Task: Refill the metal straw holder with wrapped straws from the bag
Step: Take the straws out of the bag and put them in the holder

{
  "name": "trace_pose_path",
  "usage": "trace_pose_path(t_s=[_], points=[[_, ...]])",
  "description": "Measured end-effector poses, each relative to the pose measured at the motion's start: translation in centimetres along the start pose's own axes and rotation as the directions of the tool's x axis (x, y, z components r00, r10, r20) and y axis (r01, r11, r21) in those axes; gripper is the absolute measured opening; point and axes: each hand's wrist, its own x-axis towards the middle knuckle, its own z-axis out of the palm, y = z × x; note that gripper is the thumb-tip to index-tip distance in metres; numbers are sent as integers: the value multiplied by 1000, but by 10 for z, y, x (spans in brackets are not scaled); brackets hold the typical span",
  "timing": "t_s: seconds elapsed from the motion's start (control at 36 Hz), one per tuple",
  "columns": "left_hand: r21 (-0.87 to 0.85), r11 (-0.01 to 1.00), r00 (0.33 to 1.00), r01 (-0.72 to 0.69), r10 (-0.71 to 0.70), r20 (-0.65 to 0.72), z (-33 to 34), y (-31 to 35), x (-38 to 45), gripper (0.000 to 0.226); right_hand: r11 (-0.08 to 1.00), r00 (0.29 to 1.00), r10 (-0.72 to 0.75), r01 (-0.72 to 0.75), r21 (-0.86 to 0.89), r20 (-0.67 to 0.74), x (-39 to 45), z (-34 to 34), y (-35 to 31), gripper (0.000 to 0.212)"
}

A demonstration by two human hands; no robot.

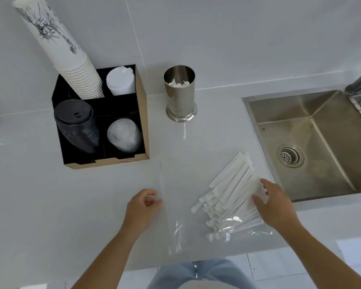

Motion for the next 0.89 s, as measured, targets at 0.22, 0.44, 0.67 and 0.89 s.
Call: trace_pose_path(t_s=[0.22,0.44,0.67,0.89], points=[[76,982,984,-173,169,54,-10,18,27,16,966,977,-208,211,-148,37,-37,37,-55,59],[220,898,923,-381,357,143,-13,38,64,19,859,880,-458,475,-192,124,-43,112,-123,53],[400,769,863,-499,399,309,-14,53,89,31,803,881,-449,470,-366,147,-33,153,-132,62],[473,682,827,-558,411,384,-3,68,114,27,799,886,-442,461,-385,143,-31,163,-127,57]])
